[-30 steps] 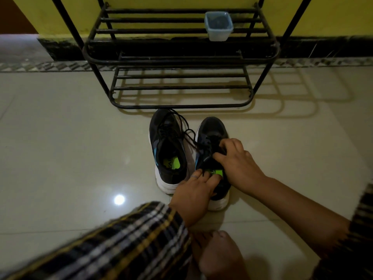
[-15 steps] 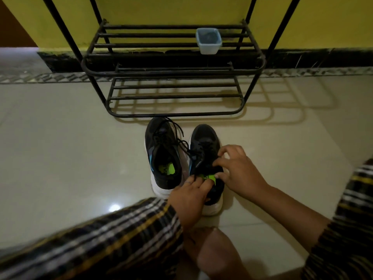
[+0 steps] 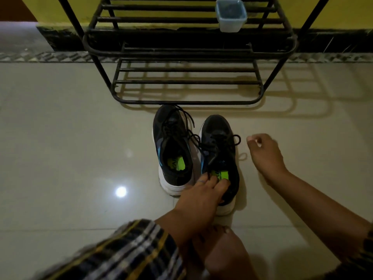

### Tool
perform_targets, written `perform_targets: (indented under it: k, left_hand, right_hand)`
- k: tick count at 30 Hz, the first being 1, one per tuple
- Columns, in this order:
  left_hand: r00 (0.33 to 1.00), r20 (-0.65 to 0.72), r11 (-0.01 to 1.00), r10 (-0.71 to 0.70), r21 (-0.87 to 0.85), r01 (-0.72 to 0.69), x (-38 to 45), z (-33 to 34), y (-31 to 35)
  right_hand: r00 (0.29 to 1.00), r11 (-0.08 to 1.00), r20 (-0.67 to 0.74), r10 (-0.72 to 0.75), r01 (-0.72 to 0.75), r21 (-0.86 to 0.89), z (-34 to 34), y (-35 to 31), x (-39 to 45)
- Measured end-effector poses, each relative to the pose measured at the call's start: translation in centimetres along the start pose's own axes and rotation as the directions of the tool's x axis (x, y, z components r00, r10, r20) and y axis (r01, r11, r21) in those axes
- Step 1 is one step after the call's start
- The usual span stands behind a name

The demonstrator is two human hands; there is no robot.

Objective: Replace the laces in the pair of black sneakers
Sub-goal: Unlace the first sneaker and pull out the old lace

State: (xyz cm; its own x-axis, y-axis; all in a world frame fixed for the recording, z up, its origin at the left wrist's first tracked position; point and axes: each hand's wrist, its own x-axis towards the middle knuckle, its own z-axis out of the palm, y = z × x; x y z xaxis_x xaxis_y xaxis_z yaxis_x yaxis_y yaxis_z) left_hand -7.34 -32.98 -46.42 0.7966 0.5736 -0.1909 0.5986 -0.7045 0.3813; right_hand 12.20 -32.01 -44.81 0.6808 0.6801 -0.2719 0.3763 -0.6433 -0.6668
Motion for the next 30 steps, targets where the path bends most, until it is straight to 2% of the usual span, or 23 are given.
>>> perform_targets:
  k: [1, 3, 5, 7, 9, 11, 14, 21, 25, 28, 30]
  left_hand:
    - [1.0, 0.013, 1.0, 0.001, 0.002, -0.001, 0.0, -0.1, 0.0]
    - [1.0, 0.012, 1.0, 0.016, 0.008, -0.017, 0.0, -0.4, 0.2]
    - [0.999, -0.027, 0.999, 0.036, -0.005, -0.036, -0.1, -0.3, 0.2]
    - [0.995, -0.078, 0.998, 0.055, -0.015, -0.056, -0.2, 0.0, 0.1]
    - [0.989, -0.123, 0.997, 0.083, 0.008, -0.083, -0.3, 0.4, -0.1]
    - [0.981, -0.165, 0.995, 0.1, 0.007, -0.1, -0.4, 0.7, -0.2]
    - [0.971, -0.214, 0.994, 0.109, 0.015, -0.108, -0.5, 1.0, -0.2]
    - [1.0, -0.012, 1.0, 0.027, -0.012, -0.028, -0.7, 0.1, 0.0]
    - [1.0, -0.006, 1.0, 0.018, 0.01, -0.018, -0.8, -0.1, 0.0]
    - [1.0, -0.019, 1.0, 0.018, 0.005, -0.018, -0.8, 0.0, 0.0]
    - [1.0, -0.016, 1.0, 0.016, 0.006, -0.016, -0.8, 0.1, 0.0]
  right_hand:
    - [0.993, 0.993, -0.033, -0.113, 0.112, -0.038, -0.1, -0.5, -0.4]
    - [0.911, 0.906, -0.048, -0.41, 0.4, -0.137, -0.3, -1.7, -1.5]
    - [0.802, 0.736, 0.127, -0.584, 0.589, -0.334, 0.0, -2.5, -2.3]
    - [0.761, 0.577, 0.331, -0.558, 0.642, -0.505, 0.8, -2.8, -2.9]
    - [0.772, 0.53, 0.391, -0.501, 0.631, -0.567, 1.3, -2.8, -3.2]
    - [0.769, 0.55, 0.369, -0.521, 0.634, -0.544, 1.3, -2.8, -3.3]
    - [0.8, 0.667, 0.288, -0.527, 0.599, -0.442, 0.9, -2.8, -3.1]
    - [0.876, 0.841, 0.136, -0.463, 0.482, -0.244, -0.6, -2.3, -2.4]
    - [0.954, 0.919, 0.044, -0.297, 0.298, -0.257, -3.1, -1.3, -0.9]
    - [0.986, 0.944, 0.106, -0.129, 0.155, -0.292, -3.7, -1.0, -0.6]
    - [0.986, 0.937, 0.13, -0.106, 0.143, -0.32, -3.1, -1.0, -1.1]
